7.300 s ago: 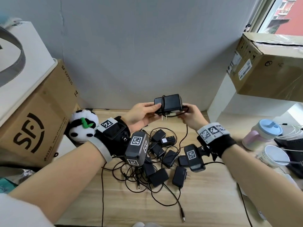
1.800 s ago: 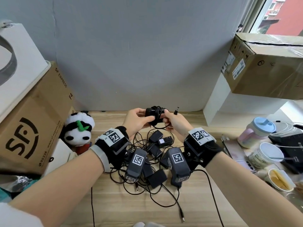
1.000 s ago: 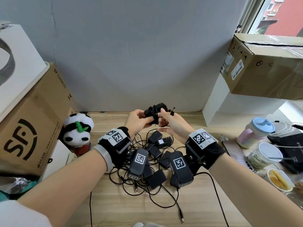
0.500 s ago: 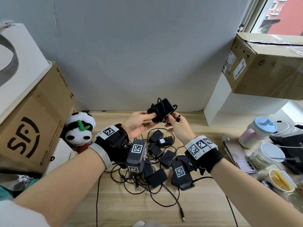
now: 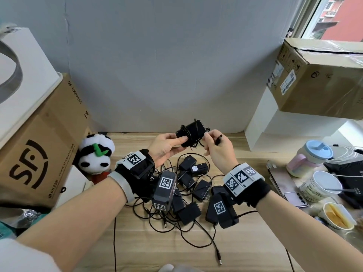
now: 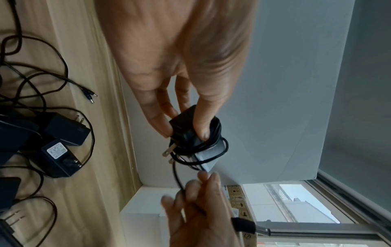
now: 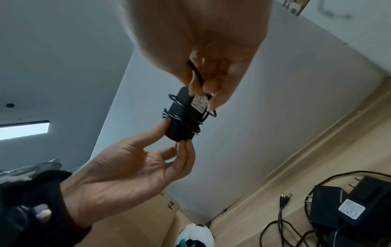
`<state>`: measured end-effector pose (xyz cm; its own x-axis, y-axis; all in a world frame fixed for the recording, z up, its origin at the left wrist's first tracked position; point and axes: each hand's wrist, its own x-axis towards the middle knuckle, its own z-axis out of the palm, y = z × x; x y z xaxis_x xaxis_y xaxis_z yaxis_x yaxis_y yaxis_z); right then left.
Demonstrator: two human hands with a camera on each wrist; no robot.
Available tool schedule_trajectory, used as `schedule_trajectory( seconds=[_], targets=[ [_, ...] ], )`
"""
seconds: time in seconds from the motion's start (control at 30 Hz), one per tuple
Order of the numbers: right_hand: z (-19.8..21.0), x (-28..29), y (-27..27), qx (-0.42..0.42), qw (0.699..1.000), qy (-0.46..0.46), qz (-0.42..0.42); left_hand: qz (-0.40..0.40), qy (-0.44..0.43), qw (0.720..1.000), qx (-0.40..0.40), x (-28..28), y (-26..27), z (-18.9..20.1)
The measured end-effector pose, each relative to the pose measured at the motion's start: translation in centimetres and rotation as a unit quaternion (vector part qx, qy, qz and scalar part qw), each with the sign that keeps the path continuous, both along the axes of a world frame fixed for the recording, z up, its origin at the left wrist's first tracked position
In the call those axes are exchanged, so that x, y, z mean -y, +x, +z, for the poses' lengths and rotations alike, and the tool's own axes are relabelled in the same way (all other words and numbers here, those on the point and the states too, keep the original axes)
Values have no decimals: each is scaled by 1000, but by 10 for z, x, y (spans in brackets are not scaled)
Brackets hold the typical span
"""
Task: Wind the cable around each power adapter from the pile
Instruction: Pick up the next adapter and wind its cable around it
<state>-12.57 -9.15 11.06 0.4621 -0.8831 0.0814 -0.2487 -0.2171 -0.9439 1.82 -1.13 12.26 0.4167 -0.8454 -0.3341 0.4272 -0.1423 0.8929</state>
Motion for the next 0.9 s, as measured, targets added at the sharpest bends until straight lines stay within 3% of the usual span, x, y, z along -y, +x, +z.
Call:
schedule_trajectory(
  seconds=[0.13,0.27,0.4,0.5,0.57,0.67,0.9],
  targets=[
    [7,-1,3,80,995,45,36,-10,6,1000,-4,0,-1,0],
    [15,-3,3,35,990,58,126,-39,22,999,-1,-3,2,0],
    [21,0,5,-34,978,140,152,-46,35,988,144,-5,0,-8],
    [16,3,3,18,954,256,156,-41,20,970,237,-6,1,-8],
    [13,3,1,52,944,286,158,-50,13,960,274,-7,4,-5],
    [17,3,2,67,940,287,174,-56,16,956,288,-7,7,-3],
    [19,6,5,-10,963,209,170,-54,54,950,304,-1,3,-9]
  ],
)
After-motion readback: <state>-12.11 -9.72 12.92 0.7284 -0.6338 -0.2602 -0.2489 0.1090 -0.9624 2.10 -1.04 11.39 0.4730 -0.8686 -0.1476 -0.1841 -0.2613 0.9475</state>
